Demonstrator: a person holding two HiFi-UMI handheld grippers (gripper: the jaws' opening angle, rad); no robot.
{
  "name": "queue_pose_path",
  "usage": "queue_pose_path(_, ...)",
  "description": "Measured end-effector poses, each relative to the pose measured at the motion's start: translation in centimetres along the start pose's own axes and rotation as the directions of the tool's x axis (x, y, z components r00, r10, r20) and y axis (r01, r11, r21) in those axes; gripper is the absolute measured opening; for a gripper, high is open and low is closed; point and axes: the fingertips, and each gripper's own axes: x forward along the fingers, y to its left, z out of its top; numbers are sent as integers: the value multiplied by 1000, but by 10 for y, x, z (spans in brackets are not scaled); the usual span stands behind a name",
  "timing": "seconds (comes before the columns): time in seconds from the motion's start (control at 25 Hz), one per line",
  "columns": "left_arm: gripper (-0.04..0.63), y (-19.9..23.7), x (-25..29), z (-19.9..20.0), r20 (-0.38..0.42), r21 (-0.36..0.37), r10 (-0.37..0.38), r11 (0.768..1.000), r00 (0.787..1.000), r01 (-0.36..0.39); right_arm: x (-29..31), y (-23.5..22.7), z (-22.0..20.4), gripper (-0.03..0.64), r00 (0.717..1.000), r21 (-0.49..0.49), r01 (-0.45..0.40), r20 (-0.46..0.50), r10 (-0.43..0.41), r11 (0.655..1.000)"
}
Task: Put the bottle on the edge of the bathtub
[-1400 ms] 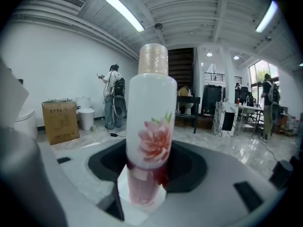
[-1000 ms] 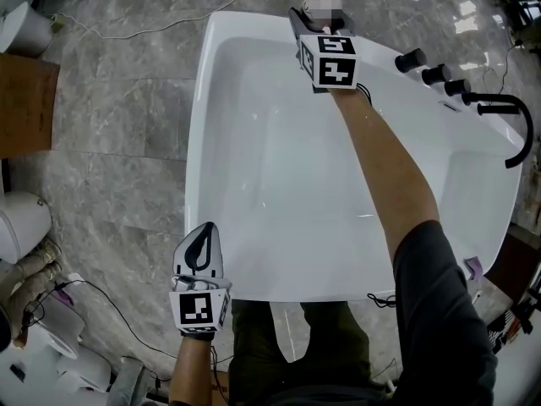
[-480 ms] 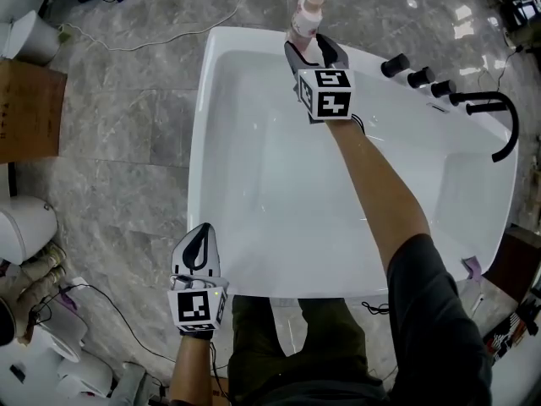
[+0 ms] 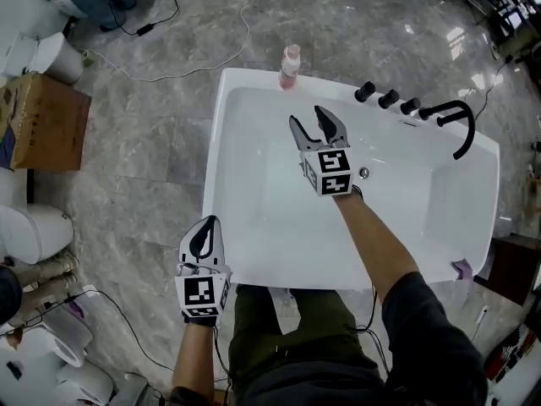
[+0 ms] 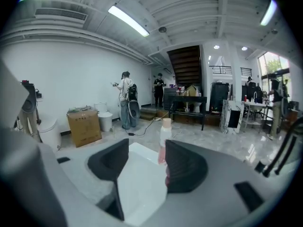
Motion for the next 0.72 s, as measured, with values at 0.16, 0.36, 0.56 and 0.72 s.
queue_pose_path(0.16,3,-17,-22,36,36,16,-24,1000,999,24,-61,8,37,226,999,15,18,27,-19,1000)
queue_pose_path(0.36,3,-45,-54,75,79,38,-69,997,994,66,-147,24,74,196,998,5,26,57,-26,1000)
queue_pose_path(0.56,3,-72,-87,109,114,58,-112,993,987,106,-225,37,107,164,996,23,40,84,-42,999)
queue_pose_path(0.72,3,-92,-110,128,133,76,-138,989,981,129,-277,46,123,150,993,40,45,104,-49,998)
